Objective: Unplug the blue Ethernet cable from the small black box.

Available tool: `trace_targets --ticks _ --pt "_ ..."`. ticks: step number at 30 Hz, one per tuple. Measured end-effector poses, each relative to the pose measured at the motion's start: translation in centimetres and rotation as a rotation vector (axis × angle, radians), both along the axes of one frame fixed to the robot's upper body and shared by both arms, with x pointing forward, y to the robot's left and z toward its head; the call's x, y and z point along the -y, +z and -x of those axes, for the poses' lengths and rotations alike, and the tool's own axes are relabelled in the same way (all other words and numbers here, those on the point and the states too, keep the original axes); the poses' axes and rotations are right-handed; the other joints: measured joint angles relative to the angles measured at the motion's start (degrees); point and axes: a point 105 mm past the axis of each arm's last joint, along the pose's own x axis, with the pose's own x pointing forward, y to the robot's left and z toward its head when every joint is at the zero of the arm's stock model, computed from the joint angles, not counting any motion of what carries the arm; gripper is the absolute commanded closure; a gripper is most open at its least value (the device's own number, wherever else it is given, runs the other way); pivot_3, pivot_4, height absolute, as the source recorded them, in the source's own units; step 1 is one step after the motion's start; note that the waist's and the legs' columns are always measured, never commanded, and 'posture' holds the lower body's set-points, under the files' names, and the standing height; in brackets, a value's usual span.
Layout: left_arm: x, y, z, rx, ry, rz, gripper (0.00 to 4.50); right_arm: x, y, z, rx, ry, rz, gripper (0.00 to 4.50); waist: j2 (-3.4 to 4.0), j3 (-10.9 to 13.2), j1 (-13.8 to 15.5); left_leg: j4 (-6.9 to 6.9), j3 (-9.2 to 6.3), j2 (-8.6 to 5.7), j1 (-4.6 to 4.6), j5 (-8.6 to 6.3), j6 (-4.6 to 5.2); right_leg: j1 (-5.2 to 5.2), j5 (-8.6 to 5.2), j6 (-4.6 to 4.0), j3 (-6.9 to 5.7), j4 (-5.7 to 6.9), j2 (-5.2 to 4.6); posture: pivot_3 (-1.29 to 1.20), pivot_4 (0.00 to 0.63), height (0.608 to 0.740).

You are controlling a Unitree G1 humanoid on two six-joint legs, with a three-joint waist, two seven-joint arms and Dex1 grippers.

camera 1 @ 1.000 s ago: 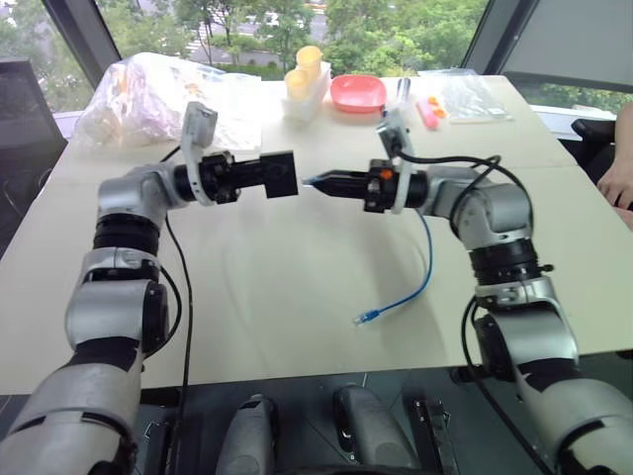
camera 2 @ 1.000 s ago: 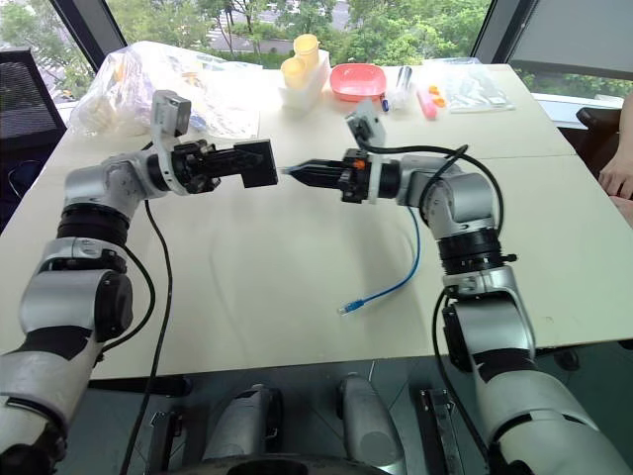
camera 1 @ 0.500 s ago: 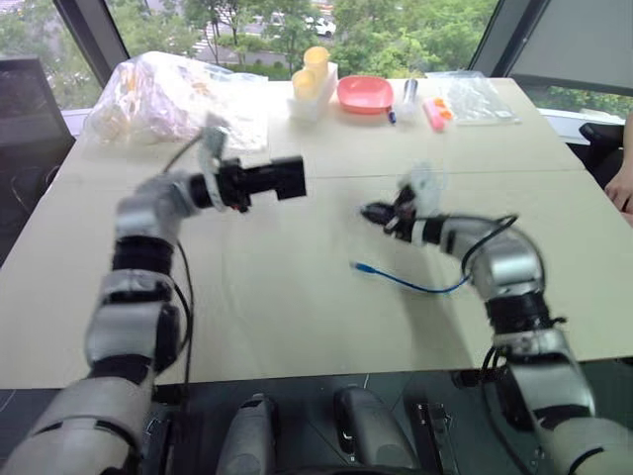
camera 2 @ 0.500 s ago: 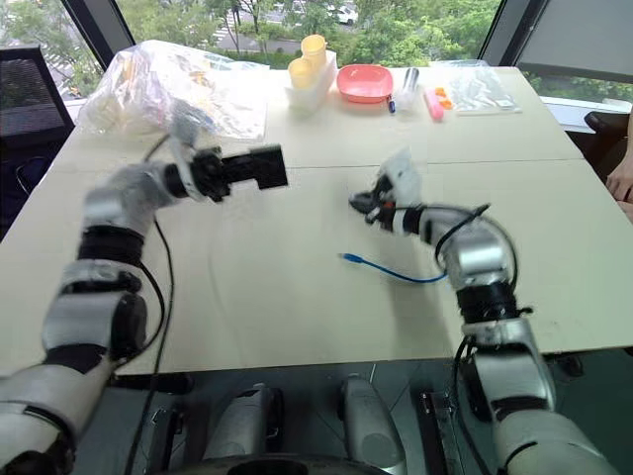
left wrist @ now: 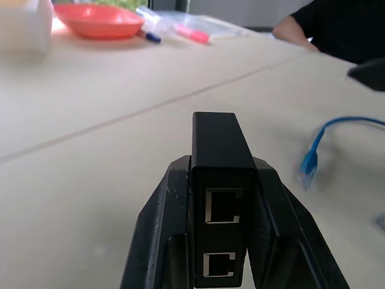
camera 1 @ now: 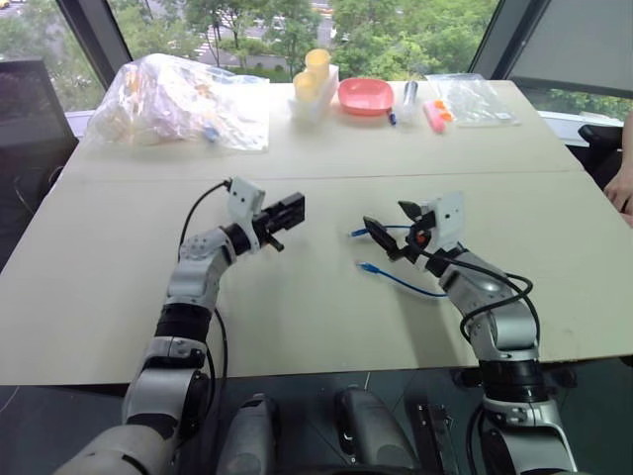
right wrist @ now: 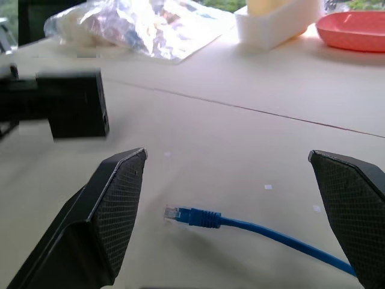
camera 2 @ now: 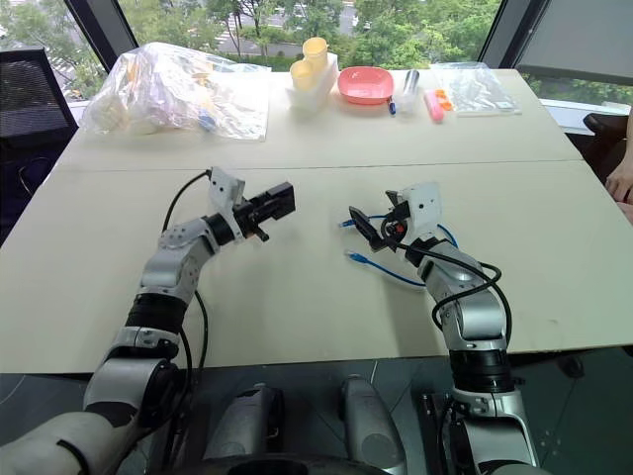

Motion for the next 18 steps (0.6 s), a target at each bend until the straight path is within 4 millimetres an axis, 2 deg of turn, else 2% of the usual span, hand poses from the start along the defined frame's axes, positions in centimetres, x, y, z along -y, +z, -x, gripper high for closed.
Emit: trace_targets --ticks 1,4,7,12,18 --pt "-0.1 0.0 0.0 0.001 -0.001 -0.002 2.61 0.0 0.1 0.0 0.002 -0.005 -0.004 0.00 0.00 0.00 0.00 0.03 0.00 -0.01 0.00 0.00 0.00 0.01 0.00 0.00 0.00 0.00 0.00 0.00 0.150 0.735" --pt "-0.3 0.0 0.0 0.004 0.004 -0.006 1.12 0.1 0.2 0.0 0.005 -0.022 -0.009 0.00 0.00 0.00 -0.02 0.08 0.01 -0.01 0.00 0.00 0.00 0.05 0.00 0.00 0.00 -0.02 0.01 0.00 0.150 0.735" --pt "-0.3 0.1 -0.1 0.008 0.021 -0.003 0.09 0.2 0.2 -0.1 0.004 -0.028 -0.010 0.00 0.00 0.00 -0.01 0.09 0.00 -0.01 0.00 0.00 0.00 0.07 0.00 0.00 0.00 -0.04 0.01 0.00 0.150 0.735" --pt "-0.8 0.8 0.4 0.032 0.054 -0.002 0.09 0.2 -0.3 0.4 -0.010 -0.025 -0.009 0.00 0.00 0.00 -0.12 0.09 0.00 0.01 -0.01 -0.01 0.01 0.06 0.00 0.00 0.00 -0.04 0.02 0.00 0.150 0.735" --pt "-3.9 4.6 3.5 0.098 0.128 -0.016 0.09 1.0 -1.1 2.1 -0.052 -0.007 -0.006 0.00 0.00 0.00 -0.11 0.09 -0.02 0.08 0.00 -0.02 0.03 0.08 -0.01 0.00 0.01 -0.05 0.00 0.00 0.150 0.735"
